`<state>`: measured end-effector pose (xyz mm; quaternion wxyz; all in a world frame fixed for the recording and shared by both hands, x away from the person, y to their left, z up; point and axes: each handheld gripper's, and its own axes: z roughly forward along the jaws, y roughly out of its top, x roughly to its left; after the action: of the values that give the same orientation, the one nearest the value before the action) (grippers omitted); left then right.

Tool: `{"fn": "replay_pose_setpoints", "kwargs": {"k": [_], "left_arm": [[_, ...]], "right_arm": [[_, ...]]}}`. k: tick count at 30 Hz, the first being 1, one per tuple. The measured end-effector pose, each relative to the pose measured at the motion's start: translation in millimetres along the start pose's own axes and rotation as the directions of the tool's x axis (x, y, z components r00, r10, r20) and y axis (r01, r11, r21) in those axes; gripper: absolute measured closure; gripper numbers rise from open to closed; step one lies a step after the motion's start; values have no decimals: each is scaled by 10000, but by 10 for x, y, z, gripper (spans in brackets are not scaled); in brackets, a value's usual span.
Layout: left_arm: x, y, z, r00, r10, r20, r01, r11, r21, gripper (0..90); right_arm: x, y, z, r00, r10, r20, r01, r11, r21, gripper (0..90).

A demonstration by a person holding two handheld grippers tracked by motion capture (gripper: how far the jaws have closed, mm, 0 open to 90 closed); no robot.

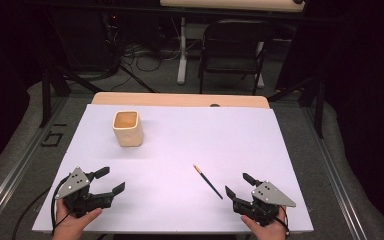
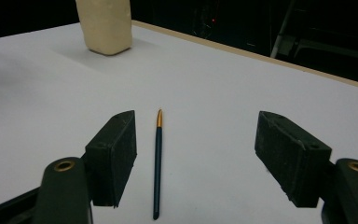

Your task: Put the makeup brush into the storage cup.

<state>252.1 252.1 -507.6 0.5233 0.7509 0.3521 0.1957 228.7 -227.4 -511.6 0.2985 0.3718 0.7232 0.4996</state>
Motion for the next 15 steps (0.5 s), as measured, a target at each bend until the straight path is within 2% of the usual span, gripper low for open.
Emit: {"fn": "replay_pose_setpoints", "kwargs": {"k": [6, 9, 12, 15], "left_arm": [[-6, 5, -32, 10000, -21, -32, 21, 10000, 2, 227], [-2, -1, -44, 9999, -34, -143, 34, 10000, 4, 230], [8, -9, -48, 9997, -143, -183, 144, 9999, 80, 230], [12, -13, -57, 9997, -171, -145, 174, 9997, 190, 233]], "right_arm": [[-4, 0, 9, 10000, 25, -10, -24, 9997, 240, 297], [-4, 24, 30, 9999, -119, 5, 118, 9979, 641, 297], [5, 37, 85, 9993, -307, 206, 287, 9954, 913, 303], [10, 56, 110, 9998, -208, -1, 207, 9948, 996, 338]]}}
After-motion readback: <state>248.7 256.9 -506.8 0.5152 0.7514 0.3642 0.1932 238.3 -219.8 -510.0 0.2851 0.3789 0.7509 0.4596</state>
